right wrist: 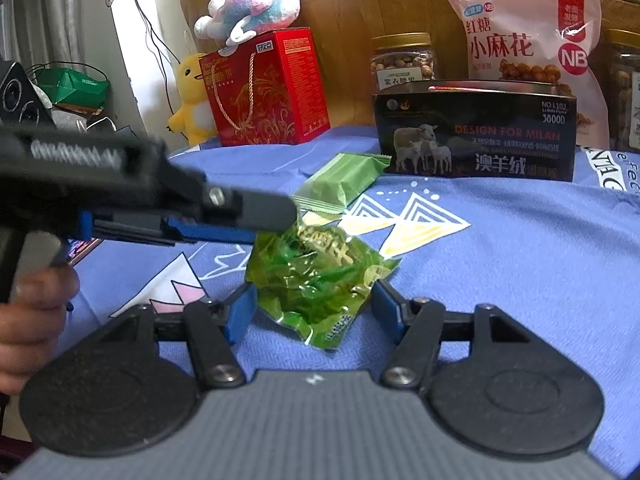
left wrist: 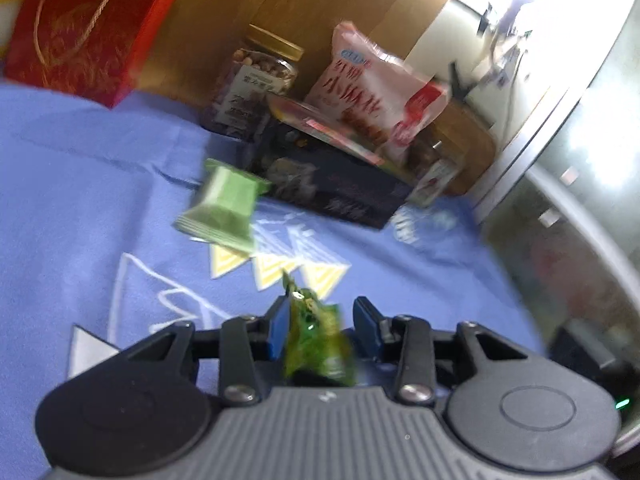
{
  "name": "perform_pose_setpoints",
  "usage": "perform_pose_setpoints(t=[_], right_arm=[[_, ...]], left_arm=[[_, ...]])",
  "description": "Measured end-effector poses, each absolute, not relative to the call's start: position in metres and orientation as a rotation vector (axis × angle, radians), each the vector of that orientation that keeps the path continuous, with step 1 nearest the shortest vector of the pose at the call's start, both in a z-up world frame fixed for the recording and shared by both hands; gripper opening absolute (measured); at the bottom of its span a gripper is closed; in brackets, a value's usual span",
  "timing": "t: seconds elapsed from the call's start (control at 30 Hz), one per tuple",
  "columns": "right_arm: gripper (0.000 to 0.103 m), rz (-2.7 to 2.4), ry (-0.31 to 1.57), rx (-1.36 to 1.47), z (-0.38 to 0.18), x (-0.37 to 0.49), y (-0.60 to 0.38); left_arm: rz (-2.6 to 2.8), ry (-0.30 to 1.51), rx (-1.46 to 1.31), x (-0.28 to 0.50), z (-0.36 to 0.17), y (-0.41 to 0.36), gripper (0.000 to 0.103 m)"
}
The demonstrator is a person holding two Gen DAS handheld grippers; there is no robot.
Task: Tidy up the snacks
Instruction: 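Grasp the green peanut candy bag with the left gripper and lift it, then carry the green bag in the left gripper over the tin box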
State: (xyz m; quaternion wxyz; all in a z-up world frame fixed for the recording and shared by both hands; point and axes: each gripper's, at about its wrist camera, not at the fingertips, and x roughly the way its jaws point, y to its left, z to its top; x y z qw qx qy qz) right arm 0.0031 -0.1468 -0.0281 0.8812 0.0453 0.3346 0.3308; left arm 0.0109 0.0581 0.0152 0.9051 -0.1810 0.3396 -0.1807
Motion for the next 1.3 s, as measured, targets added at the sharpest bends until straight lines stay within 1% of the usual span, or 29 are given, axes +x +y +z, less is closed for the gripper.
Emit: perform_pose_setpoints(t=[0.07, 0.13, 0.17, 0.2, 0.47, 0.5, 0.53, 0.57, 0.63, 0.73, 0.8, 0.87, 0.9, 0.93, 0.97, 1.1, 1.17, 1.23, 1.3], right_arm=[[0.068, 0.687, 0.696, 0.090, -0.028, 0.003, -0.146], [0.068, 0.690, 0.693, 0.069, -0.027, 0.001, -0.144], [0.068, 0.685, 0.689, 0.060, -0.027, -0.001, -0.142], [0.069, 0.678, 0.684, 0.059, -0.027, -0.001, -0.143], [0.070, 0.692, 0.691, 0.101, -0.026, 0.002, -0.147], [0.071, 0.698, 0.684, 0.110, -0.026, 0.003, -0.150], [0.076, 0.705, 0.687, 0.136, -0.026, 0.004, -0.153], [0.077, 0.714, 0.695, 0.160, -0.027, 0.006, -0.156], [0.080, 0.741, 0.704, 0.207, -0.027, 0.009, -0.161], [0.080, 0.779, 0.711, 0.246, -0.026, 0.010, -0.164], [0.072, 0.812, 0.729, 0.282, -0.027, 0.012, -0.166], [0.060, 0.841, 0.740, 0.323, -0.027, 0.014, -0.171], [0.041, 0.861, 0.747, 0.340, -0.027, 0.015, -0.172], [0.028, 0.884, 0.753, 0.355, -0.026, 0.015, -0.173], [0.028, 0.892, 0.750, 0.359, -0.025, 0.014, -0.173], [0.030, 0.866, 0.685, 0.304, -0.017, 0.008, -0.174], [0.048, 0.849, 0.666, 0.298, -0.014, 0.010, -0.179], [0.052, 0.819, 0.644, 0.302, -0.011, 0.013, -0.188], [0.063, 0.786, 0.636, 0.327, -0.012, 0.019, -0.200]], left_arm=[[-0.308, 0.749, -0.237, 0.015, 0.005, 0.043, 0.033], [-0.331, 0.750, -0.279, 0.014, -0.001, 0.043, 0.033], [-0.352, 0.754, -0.288, 0.014, 0.000, 0.043, 0.030], [-0.361, 0.745, -0.296, 0.014, 0.001, 0.044, 0.022], [-0.420, 0.747, -0.409, 0.018, -0.002, 0.062, 0.017], [-0.436, 0.744, -0.436, 0.019, -0.002, 0.067, 0.016], [-0.452, 0.738, -0.460, 0.019, 0.000, 0.071, 0.015], [-0.471, 0.727, -0.484, 0.018, 0.002, 0.076, 0.013], [-0.507, 0.704, -0.525, 0.017, 0.007, 0.082, 0.013], [-0.529, 0.688, -0.529, 0.016, 0.011, 0.083, 0.013], [-0.557, 0.681, -0.525, 0.015, 0.013, 0.081, 0.013], [-0.553, 0.672, -0.499, 0.015, 0.016, 0.078, 0.013], [-0.550, 0.668, -0.493, 0.016, 0.017, 0.077, 0.013], [-0.556, 0.671, -0.499, 0.019, 0.018, 0.076, 0.013], [-0.567, 0.675, -0.511, 0.020, 0.018, 0.077, 0.013], [-0.577, 0.659, -0.511, 0.026, 0.025, 0.074, 0.013], [-0.579, 0.657, -0.526, 0.031, 0.027, 0.076, 0.013], [-0.581, 0.655, -0.544, 0.034, 0.027, 0.080, 0.013], [-0.591, 0.654, -0.564, 0.035, 0.027, 0.084, 0.013]])
